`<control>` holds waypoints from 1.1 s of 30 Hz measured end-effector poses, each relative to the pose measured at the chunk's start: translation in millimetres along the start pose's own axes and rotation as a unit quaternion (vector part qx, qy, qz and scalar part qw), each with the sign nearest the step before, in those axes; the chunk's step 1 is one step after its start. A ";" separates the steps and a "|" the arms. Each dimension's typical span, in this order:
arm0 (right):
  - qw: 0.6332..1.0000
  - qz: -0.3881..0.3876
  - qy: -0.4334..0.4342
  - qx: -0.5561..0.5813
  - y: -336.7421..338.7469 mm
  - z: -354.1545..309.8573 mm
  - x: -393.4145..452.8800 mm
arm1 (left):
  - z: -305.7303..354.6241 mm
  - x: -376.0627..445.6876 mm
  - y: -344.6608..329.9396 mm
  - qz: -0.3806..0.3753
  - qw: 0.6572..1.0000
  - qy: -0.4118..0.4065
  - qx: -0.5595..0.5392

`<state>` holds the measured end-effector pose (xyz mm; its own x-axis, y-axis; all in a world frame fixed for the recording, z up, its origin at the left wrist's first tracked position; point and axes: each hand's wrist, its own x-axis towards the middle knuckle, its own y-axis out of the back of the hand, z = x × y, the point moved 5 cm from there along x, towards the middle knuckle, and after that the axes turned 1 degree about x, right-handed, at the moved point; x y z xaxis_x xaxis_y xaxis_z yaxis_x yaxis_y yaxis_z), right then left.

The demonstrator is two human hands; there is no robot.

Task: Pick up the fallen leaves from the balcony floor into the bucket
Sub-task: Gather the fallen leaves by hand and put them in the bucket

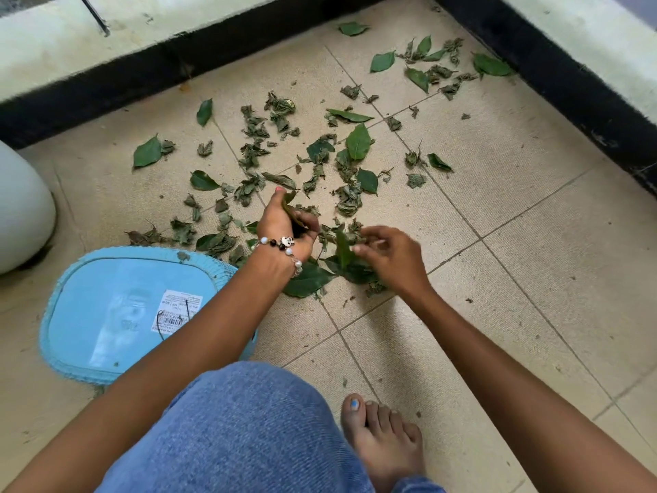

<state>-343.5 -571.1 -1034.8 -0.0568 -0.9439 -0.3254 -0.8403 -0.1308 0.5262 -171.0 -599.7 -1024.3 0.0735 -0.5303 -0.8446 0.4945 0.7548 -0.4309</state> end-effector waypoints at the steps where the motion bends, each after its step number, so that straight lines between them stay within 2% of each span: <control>1: 0.996 -0.010 -0.005 -0.084 -10.3 7.0 -4.7 | 2.3 -1.4 -0.4 -0.005 1.000 0.001 0.003; 3: 0.984 -0.035 0.018 -0.175 -32.0 9.6 -15.8 | 7.2 -1.1 0.9 -0.003 1.000 -0.005 0.015; 6: 0.977 -0.052 0.100 -0.182 -58.5 -7.6 -26.1 | 12.1 -0.2 5.2 -0.004 0.999 -0.015 0.032; 8: 0.960 -0.047 0.142 -0.237 -71.7 -19.6 -26.6 | 15.3 1.8 7.8 -0.006 0.999 -0.021 0.047; 10: 0.938 -0.058 0.155 -0.306 -84.2 -23.5 -23.4 | 20.3 3.9 9.7 -0.002 0.998 -0.030 0.063; 16: 0.896 -0.123 0.169 -0.393 -105.6 -11.8 -2.6 | 27.1 7.5 11.0 0.004 0.995 -0.052 0.090; 19: 0.900 -0.085 0.235 -0.358 -111.4 -12.8 -6.6 | 25.5 9.1 15.0 0.010 0.993 -0.051 0.110; 22: 0.884 -0.047 0.330 -0.329 -113.1 -7.5 -12.4 | 28.4 10.9 19.0 0.020 0.991 -0.060 0.114; 25: 0.871 -0.024 0.361 -0.332 -101.0 -7.5 -8.3 | 31.9 14.9 23.7 0.028 0.990 -0.065 0.124; 27: 0.889 -0.018 0.347 -0.297 -90.5 -11.9 -2.8 | 31.0 17.3 27.8 0.036 0.987 -0.062 0.142; 29: 0.927 -0.030 0.301 -0.221 -80.2 -15.7 4.5 | 29.6 18.6 30.4 0.043 0.985 -0.066 0.156; 31: 0.975 -0.007 0.205 -0.082 -66.8 -16.1 12.3 | 27.5 19.1 30.4 0.042 0.979 -0.079 0.184; 33: 0.991 -0.010 0.101 0.082 -56.6 -15.2 13.5 | 21.6 19.4 28.7 0.038 0.973 -0.091 0.208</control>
<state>-288.5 -581.1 -1057.1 0.0563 -0.9851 -0.1622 -0.9173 -0.1152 0.3811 -136.7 -596.7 -1046.1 0.2567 -0.5675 -0.7823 0.7868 0.5928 -0.1720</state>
